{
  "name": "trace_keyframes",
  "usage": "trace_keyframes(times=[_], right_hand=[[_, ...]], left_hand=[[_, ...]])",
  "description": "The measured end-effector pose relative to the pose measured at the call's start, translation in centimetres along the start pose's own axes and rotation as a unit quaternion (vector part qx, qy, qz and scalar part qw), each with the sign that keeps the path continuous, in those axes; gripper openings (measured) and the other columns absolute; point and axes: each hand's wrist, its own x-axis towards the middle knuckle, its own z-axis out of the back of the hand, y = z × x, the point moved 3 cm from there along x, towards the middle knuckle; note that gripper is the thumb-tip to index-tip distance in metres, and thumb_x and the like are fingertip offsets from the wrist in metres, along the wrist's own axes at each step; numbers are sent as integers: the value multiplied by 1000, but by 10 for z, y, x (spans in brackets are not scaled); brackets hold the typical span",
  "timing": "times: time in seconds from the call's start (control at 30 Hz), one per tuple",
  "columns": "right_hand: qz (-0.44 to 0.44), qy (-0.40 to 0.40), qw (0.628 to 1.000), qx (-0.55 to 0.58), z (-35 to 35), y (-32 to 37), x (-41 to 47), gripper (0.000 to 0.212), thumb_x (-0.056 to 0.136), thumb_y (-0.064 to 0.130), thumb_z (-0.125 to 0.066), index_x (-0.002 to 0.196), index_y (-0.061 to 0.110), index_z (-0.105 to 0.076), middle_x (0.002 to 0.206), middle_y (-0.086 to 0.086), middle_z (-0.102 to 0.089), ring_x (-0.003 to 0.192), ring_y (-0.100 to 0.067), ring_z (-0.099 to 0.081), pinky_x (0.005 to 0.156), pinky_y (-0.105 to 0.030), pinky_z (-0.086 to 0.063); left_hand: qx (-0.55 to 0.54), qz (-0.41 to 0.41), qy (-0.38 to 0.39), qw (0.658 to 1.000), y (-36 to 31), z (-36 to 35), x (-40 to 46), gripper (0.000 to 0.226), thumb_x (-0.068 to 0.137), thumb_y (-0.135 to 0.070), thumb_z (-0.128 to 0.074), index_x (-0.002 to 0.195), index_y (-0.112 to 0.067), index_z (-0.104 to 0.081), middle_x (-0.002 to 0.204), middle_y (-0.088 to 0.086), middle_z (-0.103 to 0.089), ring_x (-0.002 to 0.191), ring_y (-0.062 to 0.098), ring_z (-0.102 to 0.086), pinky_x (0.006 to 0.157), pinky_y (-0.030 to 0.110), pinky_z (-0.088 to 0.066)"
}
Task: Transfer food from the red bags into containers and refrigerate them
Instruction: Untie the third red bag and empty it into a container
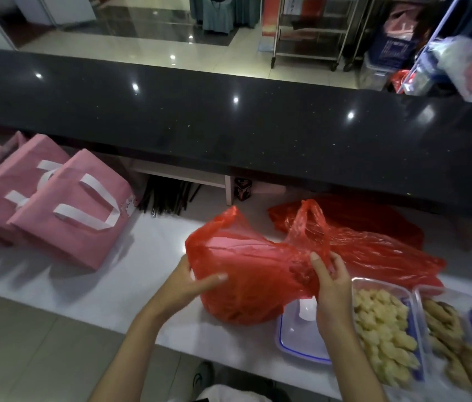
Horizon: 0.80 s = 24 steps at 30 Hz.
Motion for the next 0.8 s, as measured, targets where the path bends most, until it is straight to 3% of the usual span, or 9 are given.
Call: trace_keyframes(times=[0.07,0.13,0.27,0.33,0.43,0.53,0.6,0.67,0.8], right_hand=[[-11,51,999,7,-5,2,-1,19,94,19,-69,112,15,-64,99,-17,-77,87,-31,-73,82,-43,-57],[-20,110,994,5,-11,3,-5,23,88,22,-72,108,15,-64,101,-19,-75,90,-33,-71,86,-47,-55],[-13,243,969,-33,-29,2,-20,23,89,21,-75,109,17,-63,109,-11,-75,103,-25,-72,81,-32,-59],[-4,295,954,-56,-38,-1,-29,23,91,22,-69,113,20,-64,113,-10,-74,108,-23,-70,87,-32,-57],[26,326,940,-101,-43,2,-35,34,94,21,-66,127,18,-61,127,-6,-70,123,-21,-65,103,-34,-52],[46,278,955,-96,-34,10,-33,37,93,18,-63,131,15,-60,130,-4,-69,126,-19,-62,106,-33,-50],[45,232,966,-102,-23,11,-34,37,93,20,-63,129,16,-60,126,-3,-71,123,-18,-64,104,-34,-50],[45,197,971,-128,-11,7,-37,29,97,16,-64,126,18,-62,122,-1,-73,120,-17,-66,103,-37,-50],[25,131,977,-168,12,-8,-44,26,99,5,-62,118,23,-67,114,1,-76,116,-20,-67,101,-43,-52]], left_hand=[[21,4,63,998,3,-17,-1,91,77,-27,-93,148,-46,-40,139,-25,-59,129,-1,-58,104,25,-53],[58,6,67,996,7,-32,1,110,69,-39,-97,153,-51,-27,150,-17,-48,136,4,-52,111,36,-50],[160,21,16,987,18,-62,9,134,51,-65,-96,153,-58,-11,149,-19,-38,138,10,-45,113,40,-45],[128,9,-6,992,17,-79,17,112,53,-61,-96,145,-51,-34,136,-13,-57,126,13,-59,103,40,-54],[83,-22,-59,995,16,-93,25,43,71,-23,-83,108,-37,-64,101,-19,-76,98,4,-73,81,25,-59],[-5,1,-119,993,27,-87,27,39,89,-4,-71,108,-37,-69,102,-15,-78,103,14,-74,82,23,-57],[-42,17,-160,986,27,-78,29,21,96,-17,-70,104,-37,-72,99,-10,-79,103,18,-74,88,32,-58],[-88,25,-172,981,16,-72,32,13,98,-34,-69,108,-29,-74,97,-8,-79,98,14,-75,94,40,-59],[-142,-12,-180,973,-18,-63,21,12,104,-23,-59,101,-26,-70,83,-26,-75,85,-3,-71,94,33,-59]])
